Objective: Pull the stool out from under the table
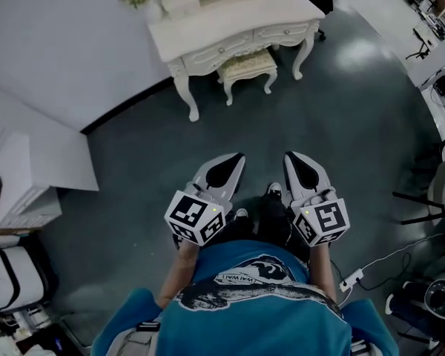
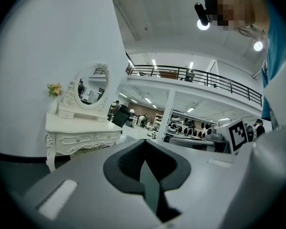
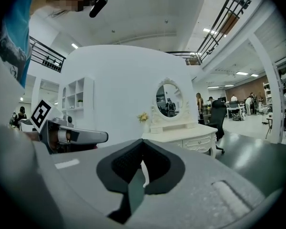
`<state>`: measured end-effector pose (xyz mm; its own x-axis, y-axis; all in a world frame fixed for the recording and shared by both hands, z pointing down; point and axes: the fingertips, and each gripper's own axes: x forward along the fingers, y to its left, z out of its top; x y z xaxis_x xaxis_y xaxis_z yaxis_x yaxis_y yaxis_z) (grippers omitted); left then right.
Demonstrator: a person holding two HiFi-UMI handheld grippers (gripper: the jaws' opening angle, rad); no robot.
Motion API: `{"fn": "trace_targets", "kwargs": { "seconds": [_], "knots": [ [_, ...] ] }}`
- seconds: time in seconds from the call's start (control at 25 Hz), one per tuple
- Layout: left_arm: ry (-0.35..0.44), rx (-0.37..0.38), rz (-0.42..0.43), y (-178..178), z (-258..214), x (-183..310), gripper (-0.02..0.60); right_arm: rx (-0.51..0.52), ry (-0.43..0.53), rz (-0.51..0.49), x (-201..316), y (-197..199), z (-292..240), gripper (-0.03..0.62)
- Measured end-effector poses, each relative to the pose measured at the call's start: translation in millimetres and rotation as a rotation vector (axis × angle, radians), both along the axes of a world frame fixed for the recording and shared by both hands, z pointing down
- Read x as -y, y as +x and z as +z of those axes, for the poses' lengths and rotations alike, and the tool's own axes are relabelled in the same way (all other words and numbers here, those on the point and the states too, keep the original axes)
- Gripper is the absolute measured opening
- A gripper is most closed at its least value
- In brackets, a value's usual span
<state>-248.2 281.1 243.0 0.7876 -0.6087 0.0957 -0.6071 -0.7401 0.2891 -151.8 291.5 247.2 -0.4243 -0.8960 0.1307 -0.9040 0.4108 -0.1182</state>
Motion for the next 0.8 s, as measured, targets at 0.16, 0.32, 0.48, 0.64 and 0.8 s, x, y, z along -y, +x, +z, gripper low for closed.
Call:
{"fn": "trace_targets", "kwargs": {
  "seconds": [0.16,0.32,0.48,0.64,0.8],
  "knots": [
    [-0.009,-0.009,0.0,6.7,3.1,10.1,0.014,-0.033,-0.007,-0.008,6.4,3.7,3.3,0.003],
    [-0.01,-0.003,-0.007,21.1,7.2,23.1,0.014,-0.036,-0.011,-0.021,18.5,16.5,9.0,0.002],
    [-0.01,0.017,-0.026,39.7,11.6,45.8,0.014,-0.019,-0.011,-0.05,44.9,33.9,14.7,0.002],
    [-0.002,0.023,-0.064,62.6,8.3,84.8,0.014,-0.011,0.009,-0.082,83.9,56.5,8.8,0.003],
    [0.028,-0.002,-0.098,102.9,-5.5,126.9,0.014,-0.023,0.02,-0.102,122.9,99.5,1.8,0.002]
  ]
}}
